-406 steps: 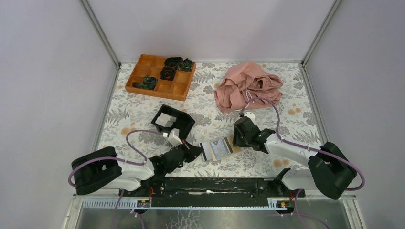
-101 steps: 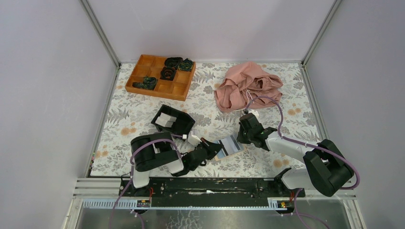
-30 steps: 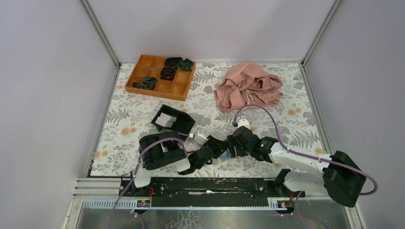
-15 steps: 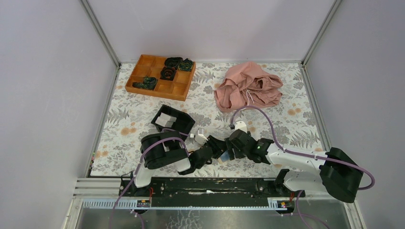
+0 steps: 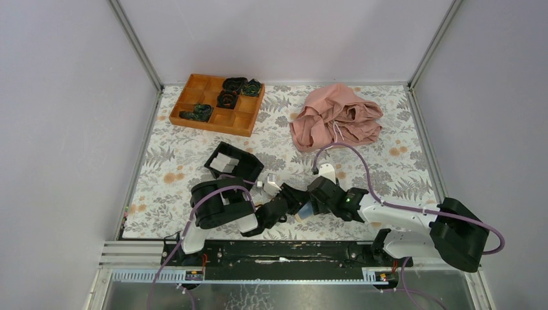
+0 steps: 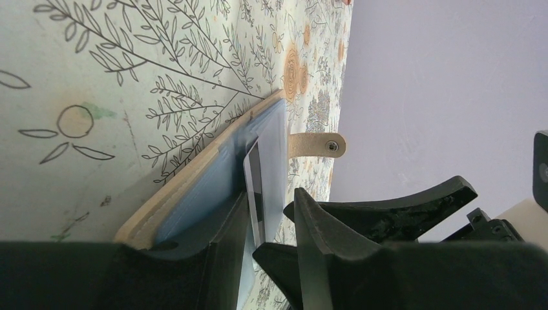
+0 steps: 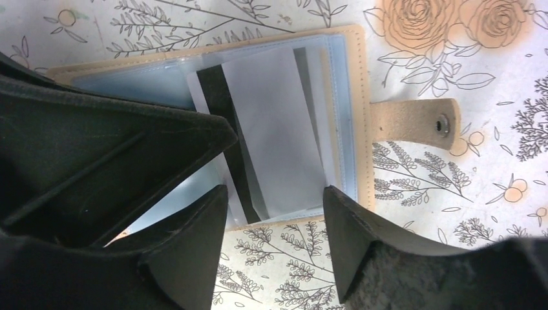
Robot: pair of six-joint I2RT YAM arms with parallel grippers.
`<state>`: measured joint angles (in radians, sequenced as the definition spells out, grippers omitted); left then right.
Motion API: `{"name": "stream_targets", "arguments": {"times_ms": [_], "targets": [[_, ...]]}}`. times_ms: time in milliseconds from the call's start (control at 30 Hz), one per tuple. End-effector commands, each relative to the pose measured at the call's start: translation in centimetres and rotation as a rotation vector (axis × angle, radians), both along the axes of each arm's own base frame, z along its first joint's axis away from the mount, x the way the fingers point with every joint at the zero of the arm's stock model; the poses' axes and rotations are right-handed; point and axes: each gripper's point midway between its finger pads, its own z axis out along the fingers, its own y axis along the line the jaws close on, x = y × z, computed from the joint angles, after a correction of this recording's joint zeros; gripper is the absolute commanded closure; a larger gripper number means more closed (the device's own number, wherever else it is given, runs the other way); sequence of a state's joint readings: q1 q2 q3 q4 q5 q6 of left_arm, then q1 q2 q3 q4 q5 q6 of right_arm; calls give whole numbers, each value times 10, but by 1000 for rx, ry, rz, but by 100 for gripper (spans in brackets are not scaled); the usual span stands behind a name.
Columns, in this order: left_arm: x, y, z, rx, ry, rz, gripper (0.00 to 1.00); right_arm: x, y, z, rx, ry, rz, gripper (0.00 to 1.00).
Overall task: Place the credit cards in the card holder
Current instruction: Insert the credit card into the card holder.
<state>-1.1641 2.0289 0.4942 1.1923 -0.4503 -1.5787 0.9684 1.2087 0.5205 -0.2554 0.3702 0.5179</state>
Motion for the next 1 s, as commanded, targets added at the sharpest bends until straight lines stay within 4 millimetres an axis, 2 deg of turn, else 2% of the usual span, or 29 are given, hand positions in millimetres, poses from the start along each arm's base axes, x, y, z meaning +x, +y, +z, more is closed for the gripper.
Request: {"name": "stream_targets", "arguments": {"times_ms": [0,200,633,767,967], "targets": [[-14,16,-46,143,63,-32,60,15,-1,19,13,-87,-66,40],[-14,16,-45,142,62,-31,60,18,0,20,0,-88,-69,50],[-15,26,-37,177,18,-37,60,27,5,37,36,-138,-81,49],[-15,28,-36,217,-7,-50,60,31,9,34,18,-134,-86,56],[-13,35,-28,255,-44,-47,60,39,9,26,-4,-126,-122,75]]}}
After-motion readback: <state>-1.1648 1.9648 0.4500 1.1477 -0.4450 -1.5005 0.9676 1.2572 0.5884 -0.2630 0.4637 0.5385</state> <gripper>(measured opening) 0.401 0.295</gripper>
